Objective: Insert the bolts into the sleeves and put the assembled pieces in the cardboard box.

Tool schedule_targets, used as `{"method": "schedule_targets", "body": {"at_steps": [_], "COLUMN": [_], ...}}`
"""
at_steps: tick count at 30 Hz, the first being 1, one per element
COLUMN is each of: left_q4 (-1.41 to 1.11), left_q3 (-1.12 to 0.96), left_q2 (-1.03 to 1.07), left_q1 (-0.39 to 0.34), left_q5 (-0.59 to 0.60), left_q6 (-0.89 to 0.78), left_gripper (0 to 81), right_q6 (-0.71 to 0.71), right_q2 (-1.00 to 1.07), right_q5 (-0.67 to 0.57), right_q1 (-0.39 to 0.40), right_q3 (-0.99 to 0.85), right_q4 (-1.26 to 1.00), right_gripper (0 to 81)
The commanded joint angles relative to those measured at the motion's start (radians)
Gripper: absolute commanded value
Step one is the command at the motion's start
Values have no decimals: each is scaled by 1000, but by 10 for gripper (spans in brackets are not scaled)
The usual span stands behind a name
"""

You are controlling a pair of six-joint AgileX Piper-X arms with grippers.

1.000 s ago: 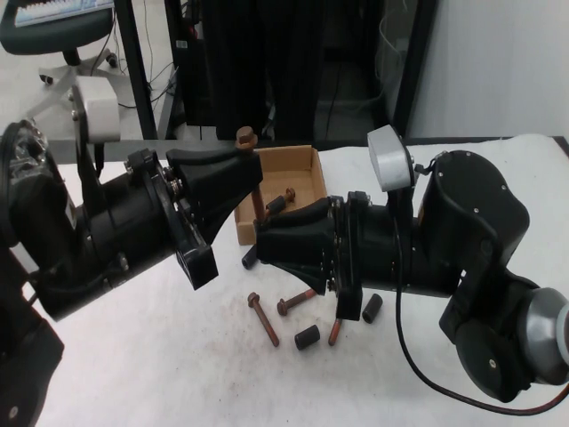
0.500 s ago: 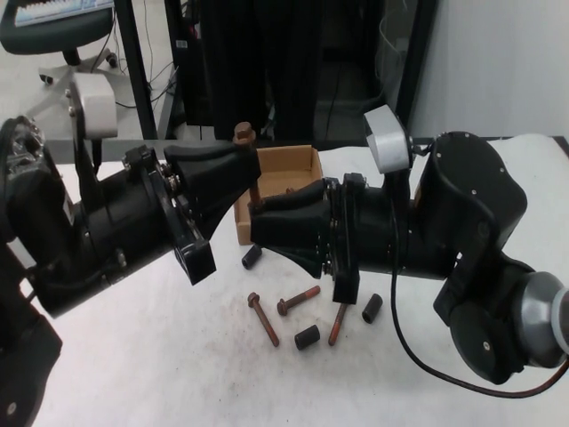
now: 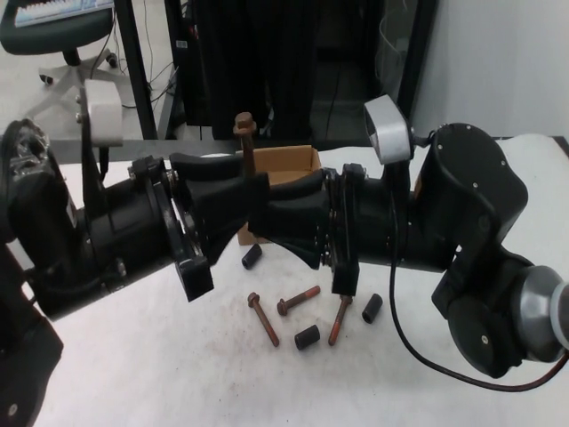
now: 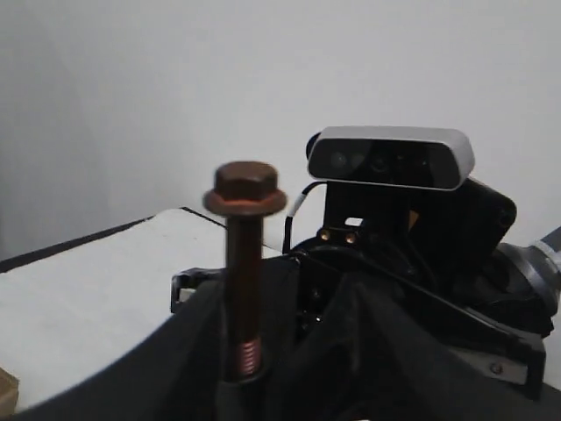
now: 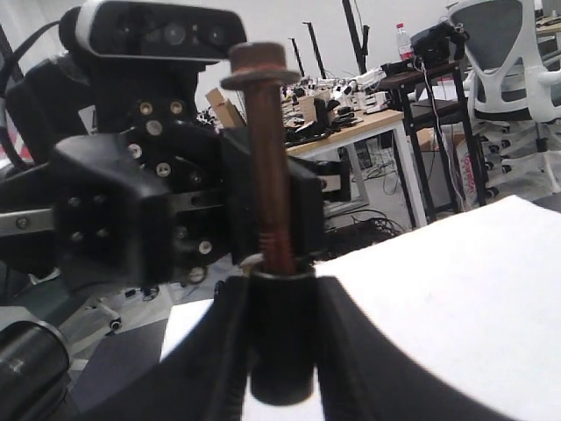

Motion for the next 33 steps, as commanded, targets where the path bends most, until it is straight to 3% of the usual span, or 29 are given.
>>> {"method": "schedule_targets", "body": {"at_steps": [1,10,20,29,31,33], "left_q4": [0,0,0,-26,-49,-68], "left_q3": [-1,-1,-1,-1,-1,-1], "left_q2": [-2,-2,-2,-4,-4,-4], "left_q1": [-5,-3,129,177,203,235], "left_q5": [26,26,37,54,32,12], "left_q6": [-28,-12,10,3,3,3], "left_gripper": [547,549,549,544,489,360], "right_q6": [7,8,25,61,75,67], "right_q2": [-14,-14,-14,-14,-14,-14], "right_q5": [14,-21,-31,-26,-26,-12], "right_q1": [-1,-1,-1,-7,-16,-27], "right_q3": [-12,-12,-12,-12,-12,-12], "right_q4": [-21,-21,-21,-19,-18,-20], "right_gripper": [8,8,8,8,8,8]}}
